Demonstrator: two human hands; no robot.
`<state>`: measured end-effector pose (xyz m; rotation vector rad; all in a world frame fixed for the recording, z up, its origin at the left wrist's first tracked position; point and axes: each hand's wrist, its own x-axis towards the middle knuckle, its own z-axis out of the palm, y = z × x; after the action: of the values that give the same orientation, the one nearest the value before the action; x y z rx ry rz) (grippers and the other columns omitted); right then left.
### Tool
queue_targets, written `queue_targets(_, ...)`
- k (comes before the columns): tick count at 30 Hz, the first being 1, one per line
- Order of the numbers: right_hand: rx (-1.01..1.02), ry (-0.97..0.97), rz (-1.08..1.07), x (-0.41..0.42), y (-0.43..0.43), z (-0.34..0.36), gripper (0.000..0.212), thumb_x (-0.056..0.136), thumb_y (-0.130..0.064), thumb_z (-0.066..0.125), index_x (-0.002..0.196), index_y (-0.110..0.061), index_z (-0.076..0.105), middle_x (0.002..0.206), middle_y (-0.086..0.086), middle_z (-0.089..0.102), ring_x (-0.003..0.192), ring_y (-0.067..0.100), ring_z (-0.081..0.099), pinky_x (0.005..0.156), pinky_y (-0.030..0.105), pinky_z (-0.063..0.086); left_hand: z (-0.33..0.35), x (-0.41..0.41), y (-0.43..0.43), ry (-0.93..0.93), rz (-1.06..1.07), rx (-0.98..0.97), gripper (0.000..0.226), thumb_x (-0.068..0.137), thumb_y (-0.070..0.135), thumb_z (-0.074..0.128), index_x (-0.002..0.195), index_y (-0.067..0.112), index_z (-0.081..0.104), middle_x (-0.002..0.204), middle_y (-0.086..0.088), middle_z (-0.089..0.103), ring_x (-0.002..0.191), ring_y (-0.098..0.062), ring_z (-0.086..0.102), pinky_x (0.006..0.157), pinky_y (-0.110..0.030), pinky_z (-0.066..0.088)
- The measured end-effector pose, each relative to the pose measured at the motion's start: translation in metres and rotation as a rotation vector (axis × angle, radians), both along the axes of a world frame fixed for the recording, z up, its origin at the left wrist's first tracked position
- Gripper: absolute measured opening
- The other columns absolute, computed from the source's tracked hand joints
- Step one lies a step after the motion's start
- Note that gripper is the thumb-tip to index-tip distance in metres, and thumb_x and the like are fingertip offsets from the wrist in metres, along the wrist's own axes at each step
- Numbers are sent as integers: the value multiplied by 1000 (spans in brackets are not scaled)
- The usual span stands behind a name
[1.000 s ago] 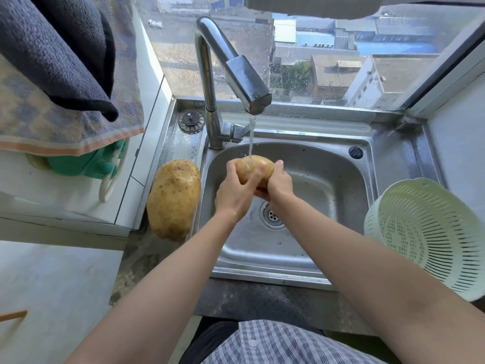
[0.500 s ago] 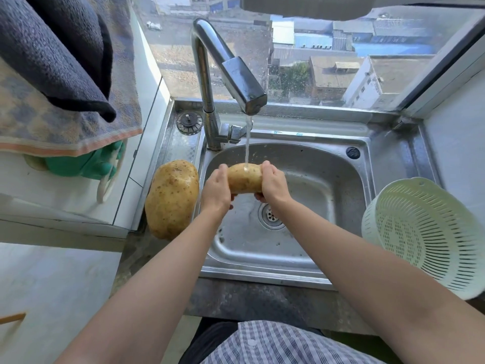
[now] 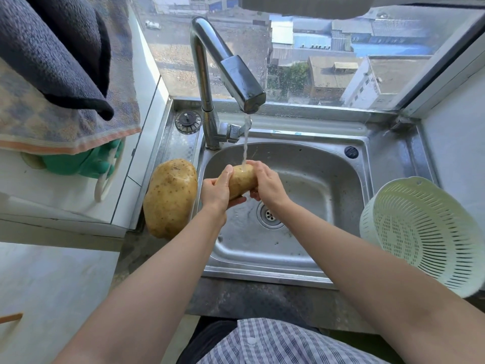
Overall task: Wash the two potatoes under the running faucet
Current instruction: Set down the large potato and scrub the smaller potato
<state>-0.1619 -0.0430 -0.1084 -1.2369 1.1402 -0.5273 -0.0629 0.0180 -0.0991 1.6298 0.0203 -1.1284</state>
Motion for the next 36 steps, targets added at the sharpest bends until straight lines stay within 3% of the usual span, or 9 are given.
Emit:
queue_targets(7, 158, -56, -88, 2, 2, -4, 37, 109, -28, 32, 114, -8, 63, 79, 11, 62, 52, 18, 60, 48, 23, 51, -3, 7, 6, -45, -10, -6, 49, 96, 43, 60, 118, 0, 50, 117, -22, 61, 79, -25, 66, 46, -25, 55)
queue_targets(10, 171, -85, -46, 7, 7, -4, 31, 108, -31, 34, 120, -16, 58, 100, 6, 62, 85, 17, 62, 70, 27, 54, -5, 7, 7, 19, 13, -29, 54, 97, 48, 54, 123, 1, 58, 119, -25, 66, 80, -27, 69, 50, -27, 56)
queue_targets(14, 199, -165, 30, 18, 13, -1, 32, 102, -32, 52, 132, -21, 46, 121, 8, 54, 108, 21, 56, 99, 42, 52, 0, 2, 7, 67, -2, 19, 41, 100, 47, 51, 104, 9, 62, 83, -13, 66, 54, -20, 62, 48, -27, 56)
queue_targets(19, 143, -77, -121, 23, 8, 6, 36, 108, -37, 30, 111, -12, 55, 98, 5, 56, 90, 19, 54, 79, 35, 51, 5, -4, 6, 10, -77, 149, 46, 101, 49, 42, 105, 7, 59, 69, -12, 57, 37, -15, 48, 36, -21, 37)
queue_targets(22, 145, -230, 74, 13, 10, 6, 29, 102, -23, 52, 130, -19, 48, 108, 5, 51, 97, 19, 53, 81, 35, 52, 8, -3, 6, 7, -71, 206, 51, 102, 47, 33, 103, 5, 62, 67, -13, 58, 33, -13, 47, 32, -15, 34)
queue_targets(25, 63, -152, -8, 16, 7, 7, 27, 92, -19, 67, 115, -18, 52, 101, 5, 54, 90, 20, 56, 72, 37, 55, 7, -6, 3, -112, -169, 285, 51, 102, 37, 24, 103, 2, 61, 70, -15, 59, 43, -19, 49, 37, -16, 36)
queue_targets(29, 115, -98, -264, 19, -7, 4, 17, 98, -29, 57, 103, -13, 54, 92, 3, 56, 83, 19, 55, 70, 35, 53, 11, -13, 0, -591, -487, 400, 62, 104, 35, 15, 122, -1, 63, 116, -23, 68, 109, -41, 62, 93, -40, 47)
queue_targets(32, 192, -27, -402, 7, -22, -4, 27, 102, -39, 46, 108, -13, 53, 102, 7, 56, 96, 23, 57, 92, 42, 52, 12, -11, 0, -989, -605, 265, 40, 106, 29, 33, 105, 8, 67, 105, -17, 71, 102, -39, 63, 79, -39, 44)
queue_targets(36, 351, 68, -473, -8, -31, -4, 38, 104, -46, 28, 119, -17, 47, 120, 12, 55, 117, 33, 57, 103, 53, 48, 5, -14, -13, -707, -672, 9, 45, 92, 57, 56, 116, 20, 67, 116, -7, 62, 110, -25, 56, 102, -41, 45)
